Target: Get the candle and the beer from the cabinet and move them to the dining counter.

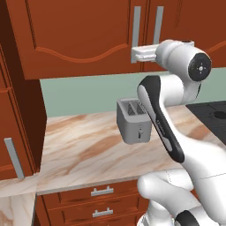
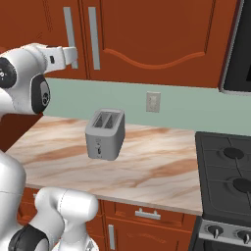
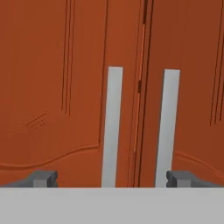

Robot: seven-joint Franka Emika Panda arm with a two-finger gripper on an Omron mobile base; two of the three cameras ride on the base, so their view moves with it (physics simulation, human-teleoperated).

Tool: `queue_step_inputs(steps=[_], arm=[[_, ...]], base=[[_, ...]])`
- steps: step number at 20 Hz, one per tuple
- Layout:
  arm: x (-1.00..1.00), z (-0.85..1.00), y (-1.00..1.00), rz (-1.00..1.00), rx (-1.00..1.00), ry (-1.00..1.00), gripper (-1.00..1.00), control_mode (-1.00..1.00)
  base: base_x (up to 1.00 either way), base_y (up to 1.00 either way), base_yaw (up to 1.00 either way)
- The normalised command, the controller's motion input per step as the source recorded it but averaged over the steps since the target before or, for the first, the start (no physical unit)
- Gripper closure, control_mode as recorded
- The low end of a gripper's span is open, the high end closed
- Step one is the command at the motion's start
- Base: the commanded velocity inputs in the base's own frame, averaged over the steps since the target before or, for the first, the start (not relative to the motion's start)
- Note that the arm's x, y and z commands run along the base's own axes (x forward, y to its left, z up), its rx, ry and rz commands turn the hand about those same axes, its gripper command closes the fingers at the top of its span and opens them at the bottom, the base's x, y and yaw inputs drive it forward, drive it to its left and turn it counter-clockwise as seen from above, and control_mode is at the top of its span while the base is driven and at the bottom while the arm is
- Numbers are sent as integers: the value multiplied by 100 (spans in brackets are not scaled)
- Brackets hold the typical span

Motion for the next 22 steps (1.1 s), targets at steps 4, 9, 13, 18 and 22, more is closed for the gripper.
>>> queue_step_inputs(steps=[4,9,13,18,22], arm=[[5,0,0,0,0,-4,-100,-100],[24,-2,0,0,0,0,-100,-100],[26,0,0,0,0,0,-100,-100],[30,-6,0,5,0,-2,-100,-100],[7,-11,0,10,0,-12,-100,-100]], base=[[0,0,0],[0,0,0],[0,0,0],[0,0,0],[0,0,0]])
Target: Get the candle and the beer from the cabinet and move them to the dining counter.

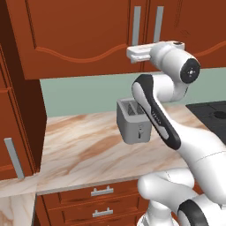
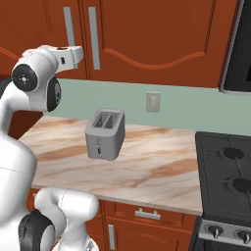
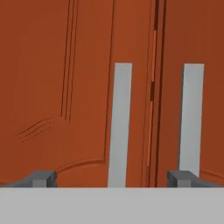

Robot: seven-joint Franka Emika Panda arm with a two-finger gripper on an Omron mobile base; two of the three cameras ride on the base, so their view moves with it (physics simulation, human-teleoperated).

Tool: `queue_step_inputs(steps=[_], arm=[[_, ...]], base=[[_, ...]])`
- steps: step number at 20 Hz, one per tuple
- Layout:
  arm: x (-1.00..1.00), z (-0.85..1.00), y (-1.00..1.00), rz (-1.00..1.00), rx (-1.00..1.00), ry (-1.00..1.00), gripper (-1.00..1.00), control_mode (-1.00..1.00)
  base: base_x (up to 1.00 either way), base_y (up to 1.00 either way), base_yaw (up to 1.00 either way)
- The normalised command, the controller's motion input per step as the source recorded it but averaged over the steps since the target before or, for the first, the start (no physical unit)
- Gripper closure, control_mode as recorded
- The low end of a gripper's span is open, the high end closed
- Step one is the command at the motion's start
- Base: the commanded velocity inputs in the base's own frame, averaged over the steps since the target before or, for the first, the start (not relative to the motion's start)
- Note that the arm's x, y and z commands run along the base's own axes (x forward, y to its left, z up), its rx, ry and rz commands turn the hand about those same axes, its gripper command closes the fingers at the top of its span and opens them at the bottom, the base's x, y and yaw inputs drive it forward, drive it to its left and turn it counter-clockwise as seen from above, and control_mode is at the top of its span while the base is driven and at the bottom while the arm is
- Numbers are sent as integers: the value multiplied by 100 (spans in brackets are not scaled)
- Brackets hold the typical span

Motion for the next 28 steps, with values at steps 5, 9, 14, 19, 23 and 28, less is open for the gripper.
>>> queue_step_inputs(steps=[5,9,14,19,23,28], arm=[[1,-10,0,5,0,-17,-100,-100],[5,-5,7,0,0,-8,-100,-100],[18,0,3,0,0,0,-100,-100],[35,0,0,0,2,0,-100,-100],[36,0,0,0,2,0,-100,-100],[34,0,0,0,2,0,-100,-100]], base=[[0,0,0],[0,0,0],[0,0,0],[0,0,0],[0,0,0],[0,0,0]])
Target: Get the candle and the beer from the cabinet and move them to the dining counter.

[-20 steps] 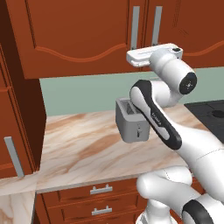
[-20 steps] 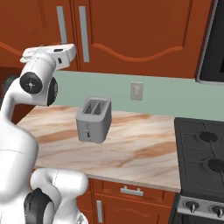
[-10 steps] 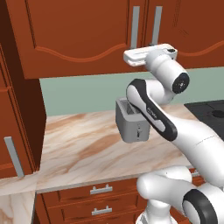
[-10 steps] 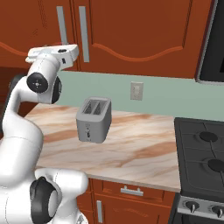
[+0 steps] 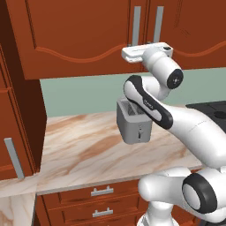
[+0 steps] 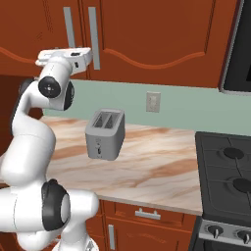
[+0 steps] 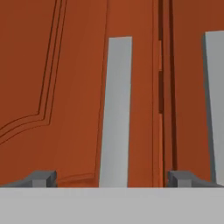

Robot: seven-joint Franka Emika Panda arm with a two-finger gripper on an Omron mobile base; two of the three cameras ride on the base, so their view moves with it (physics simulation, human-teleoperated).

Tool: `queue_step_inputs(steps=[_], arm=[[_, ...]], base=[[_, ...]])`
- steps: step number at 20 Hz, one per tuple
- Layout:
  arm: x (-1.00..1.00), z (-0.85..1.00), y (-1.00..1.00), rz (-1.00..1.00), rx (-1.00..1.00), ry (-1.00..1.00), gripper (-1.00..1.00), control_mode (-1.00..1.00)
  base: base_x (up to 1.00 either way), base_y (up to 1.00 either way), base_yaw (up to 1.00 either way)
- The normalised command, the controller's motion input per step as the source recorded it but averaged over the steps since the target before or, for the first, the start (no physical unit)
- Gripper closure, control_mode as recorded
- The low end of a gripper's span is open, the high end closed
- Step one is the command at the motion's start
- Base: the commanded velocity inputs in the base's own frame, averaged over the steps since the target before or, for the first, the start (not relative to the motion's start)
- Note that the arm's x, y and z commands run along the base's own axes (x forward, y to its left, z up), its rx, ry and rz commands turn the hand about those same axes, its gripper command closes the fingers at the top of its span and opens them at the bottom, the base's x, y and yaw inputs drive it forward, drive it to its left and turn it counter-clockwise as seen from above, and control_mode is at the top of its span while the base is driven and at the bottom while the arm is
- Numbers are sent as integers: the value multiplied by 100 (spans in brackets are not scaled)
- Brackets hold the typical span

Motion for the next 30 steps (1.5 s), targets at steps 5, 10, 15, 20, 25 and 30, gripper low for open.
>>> queue_step_inputs(steps=[5,10,15,20,25,30], arm=[[31,0,0,0,2,0,-100,-100],[31,0,0,0,1,0,-100,-100],[27,0,0,0,0,0,-100,-100],[23,0,0,0,0,0,-100,-100],[1,0,0,0,0,0,100,-100],[0,0,0,0,0,0,100,-100]], base=[[0,0,0],[0,0,0],[0,0,0],[0,0,0],[0,0,0],[0,0,0]])
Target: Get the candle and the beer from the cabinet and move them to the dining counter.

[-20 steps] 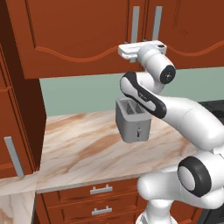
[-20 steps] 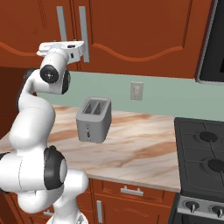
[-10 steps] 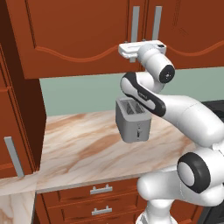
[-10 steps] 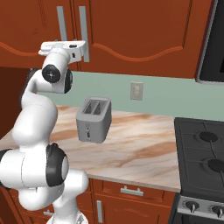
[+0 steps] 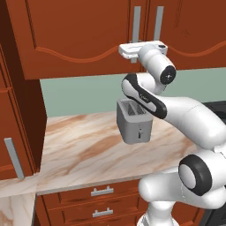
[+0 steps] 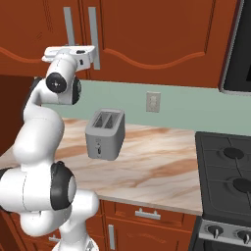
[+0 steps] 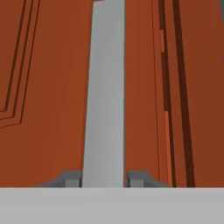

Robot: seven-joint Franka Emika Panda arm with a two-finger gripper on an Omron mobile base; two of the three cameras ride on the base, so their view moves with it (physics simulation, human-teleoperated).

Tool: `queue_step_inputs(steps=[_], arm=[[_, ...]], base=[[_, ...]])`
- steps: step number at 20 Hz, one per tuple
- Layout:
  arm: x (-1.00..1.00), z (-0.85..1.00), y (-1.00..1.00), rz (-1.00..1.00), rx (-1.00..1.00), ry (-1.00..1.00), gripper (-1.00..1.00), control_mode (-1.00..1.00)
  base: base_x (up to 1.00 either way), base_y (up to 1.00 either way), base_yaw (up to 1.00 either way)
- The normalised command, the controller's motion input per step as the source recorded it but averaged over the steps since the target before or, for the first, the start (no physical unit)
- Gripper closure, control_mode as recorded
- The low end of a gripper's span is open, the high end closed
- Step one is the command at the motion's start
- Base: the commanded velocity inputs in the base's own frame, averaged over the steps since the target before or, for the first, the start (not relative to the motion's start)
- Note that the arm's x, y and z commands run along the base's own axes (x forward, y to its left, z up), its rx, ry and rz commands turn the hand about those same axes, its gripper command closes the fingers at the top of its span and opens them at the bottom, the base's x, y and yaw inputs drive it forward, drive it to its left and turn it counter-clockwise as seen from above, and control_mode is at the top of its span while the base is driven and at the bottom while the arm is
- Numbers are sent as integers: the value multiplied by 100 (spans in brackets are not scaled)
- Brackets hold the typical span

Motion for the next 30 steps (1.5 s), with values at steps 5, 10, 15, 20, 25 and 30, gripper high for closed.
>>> queue_step_inputs(steps=[5,10,15,20,25,30], arm=[[0,0,0,0,0,0,100,-100],[-3,0,1,0,0,0,100,-100],[-51,0,37,10,-5,0,100,-100],[-71,0,50,14,-6,-1,100,-100],[-72,0,51,15,-6,-3,100,-100],[-77,0,51,15,-5,-5,100,-100]], base=[[0,0,0],[0,0,0],[0,0,0],[0,0,0],[0,0,0],[0,0,0]])
